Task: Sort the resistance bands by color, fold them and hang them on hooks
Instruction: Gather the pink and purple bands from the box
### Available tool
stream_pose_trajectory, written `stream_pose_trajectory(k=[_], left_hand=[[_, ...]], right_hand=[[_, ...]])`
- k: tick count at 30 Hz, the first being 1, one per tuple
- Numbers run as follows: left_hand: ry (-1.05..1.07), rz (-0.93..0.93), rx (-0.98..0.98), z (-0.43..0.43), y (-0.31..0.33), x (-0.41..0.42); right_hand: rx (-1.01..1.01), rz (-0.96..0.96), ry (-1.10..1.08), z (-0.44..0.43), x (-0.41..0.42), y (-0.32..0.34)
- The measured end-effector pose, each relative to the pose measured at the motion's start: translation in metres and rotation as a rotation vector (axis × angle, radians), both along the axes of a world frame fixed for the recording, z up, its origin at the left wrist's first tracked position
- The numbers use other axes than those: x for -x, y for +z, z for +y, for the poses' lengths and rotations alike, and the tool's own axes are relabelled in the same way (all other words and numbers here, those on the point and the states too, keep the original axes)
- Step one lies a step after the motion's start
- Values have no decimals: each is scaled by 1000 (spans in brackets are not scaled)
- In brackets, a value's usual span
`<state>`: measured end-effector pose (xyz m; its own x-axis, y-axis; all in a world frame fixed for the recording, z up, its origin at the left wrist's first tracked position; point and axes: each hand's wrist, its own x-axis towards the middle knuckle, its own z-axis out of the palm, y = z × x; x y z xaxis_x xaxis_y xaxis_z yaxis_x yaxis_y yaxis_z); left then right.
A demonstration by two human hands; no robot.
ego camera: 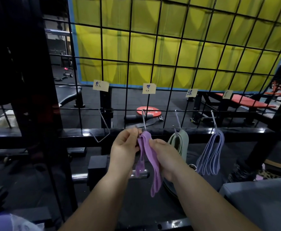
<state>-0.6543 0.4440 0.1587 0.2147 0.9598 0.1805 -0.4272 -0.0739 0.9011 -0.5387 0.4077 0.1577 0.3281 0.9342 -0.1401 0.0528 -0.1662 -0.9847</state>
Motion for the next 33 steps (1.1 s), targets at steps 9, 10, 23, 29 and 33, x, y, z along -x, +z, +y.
stream_pose_trajectory(k=[9, 10, 23, 29, 33], left_hand=[[111, 331, -337, -2, -26, 1], [142, 347, -364, -1, -27, 0], [247, 472, -498, 5, -32, 2], [272, 487, -591, 11, -32, 4], [298, 571, -673, 17, -35, 6]], right_hand=[[-123, 199, -25, 4, 1, 10], [-139, 187, -21, 5, 1, 10], [-87, -85, -104, 18, 7, 14], [-120, -69, -145, 17, 8, 16], [-122, -34, -146, 16, 6, 15]])
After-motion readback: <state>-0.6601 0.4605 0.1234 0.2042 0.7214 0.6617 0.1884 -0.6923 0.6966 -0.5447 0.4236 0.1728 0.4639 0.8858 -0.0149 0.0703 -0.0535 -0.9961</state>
